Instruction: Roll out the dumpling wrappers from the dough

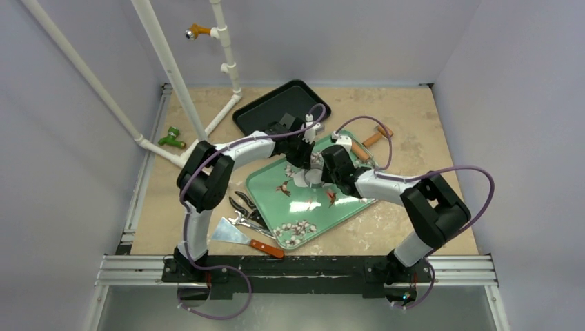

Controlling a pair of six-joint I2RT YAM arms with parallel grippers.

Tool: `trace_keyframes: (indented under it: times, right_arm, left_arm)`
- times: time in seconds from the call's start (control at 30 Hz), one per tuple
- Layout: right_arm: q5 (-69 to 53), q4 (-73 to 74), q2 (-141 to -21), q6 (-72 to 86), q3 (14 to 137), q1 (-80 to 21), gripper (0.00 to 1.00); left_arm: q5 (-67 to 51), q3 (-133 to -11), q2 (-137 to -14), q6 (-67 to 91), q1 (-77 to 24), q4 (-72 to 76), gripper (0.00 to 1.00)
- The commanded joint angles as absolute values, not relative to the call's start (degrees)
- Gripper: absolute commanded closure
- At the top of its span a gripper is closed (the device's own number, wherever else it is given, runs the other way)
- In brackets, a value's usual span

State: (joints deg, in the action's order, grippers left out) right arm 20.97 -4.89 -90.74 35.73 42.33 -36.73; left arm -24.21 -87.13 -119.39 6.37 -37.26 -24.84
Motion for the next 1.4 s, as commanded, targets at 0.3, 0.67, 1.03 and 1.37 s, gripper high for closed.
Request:
trace_keyframes:
  times: [0.3,0.67,1.03,1.37]
  right_arm:
    - [22.2,-5.0,-98.3,28.0,49.4,-30.3,1.00]
    - [24.6,-0.3,-88.1,38.1,38.3,-35.8,1.00]
    - [21.7,-4.0,-93.2,34.3,45.4,-26.8,1.00]
    - [22.8,-4.2,-98.9,32.6,51.0,-25.8,1.00]
  left_arm:
    - [-30.1,-76.6,-117.8,5.6,-42.4,-30.7,1.00]
    - [-23.9,-99.0,-127.0,2.7,-39.6,-37.8,1.00]
    - [-27.2,-86.8,-121.2,4.4,-42.0,-34.0,1.00]
    - [-30.5,-79.5,-121.3,6.1,-44.7,-31.6,1.00]
